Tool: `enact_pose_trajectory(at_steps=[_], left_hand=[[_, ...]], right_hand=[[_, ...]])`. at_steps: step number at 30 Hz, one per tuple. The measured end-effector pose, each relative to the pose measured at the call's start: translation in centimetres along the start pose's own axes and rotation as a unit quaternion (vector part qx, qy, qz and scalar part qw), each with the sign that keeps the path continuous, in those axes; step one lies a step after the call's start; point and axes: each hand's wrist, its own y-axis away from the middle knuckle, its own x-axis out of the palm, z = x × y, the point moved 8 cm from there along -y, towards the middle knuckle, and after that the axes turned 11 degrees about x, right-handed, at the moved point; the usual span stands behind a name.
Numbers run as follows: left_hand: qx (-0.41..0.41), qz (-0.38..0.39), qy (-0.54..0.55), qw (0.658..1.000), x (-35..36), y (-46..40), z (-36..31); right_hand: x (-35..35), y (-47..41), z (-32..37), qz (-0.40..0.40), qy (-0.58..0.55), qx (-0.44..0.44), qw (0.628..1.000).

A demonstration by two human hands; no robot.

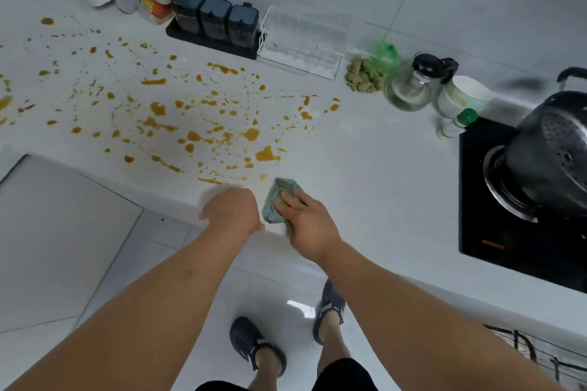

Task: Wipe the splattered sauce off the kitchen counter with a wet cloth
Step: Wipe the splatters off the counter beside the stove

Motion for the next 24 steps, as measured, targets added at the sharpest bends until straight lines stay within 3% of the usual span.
enact_pose_trajectory(at_steps=[3,7,11,14,17,19,21,24], left_hand=[[-0.034,0.034,-0.002,0.999,0.3,-0.8,-0.1],[-0.050,0.040,-0.015,0.998,0.4,-1.1,-0.2],[-0.044,0.043,-0.023,0.998,0.1,-0.9,-0.4],[-0.018,0.068,-0.024,0.997,-0.8,-1.0,-0.9],[-0.023,0.104,0.024,0.994,-1.8,-1.3,-1.5],[-0.041,0.117,0.067,0.990,-1.9,-1.8,-1.7],[-0.062,0.101,0.092,0.989,-2.1,-2.3,-1.7],[-0.095,0.089,0.104,0.986,-2.0,-2.2,-1.5]], right_hand=[[-2.1,2.9,-7.5,-0.037,-0.010,0.056,0.998],[-5.8,5.8,-17.3,-0.087,-0.039,0.246,0.965],[-6.8,4.2,-17.1,-0.107,-0.034,0.348,0.931],[-4.6,0.8,-11.0,-0.064,-0.039,0.285,0.956],[-1.8,-0.7,-3.7,-0.016,-0.021,0.112,0.993],[-1.4,-0.3,-1.8,0.010,-0.008,0.035,0.999],[-2.1,-0.5,-3.4,0.010,0.001,0.034,0.999],[-4.2,-2.3,-9.1,-0.020,0.016,0.114,0.993]])
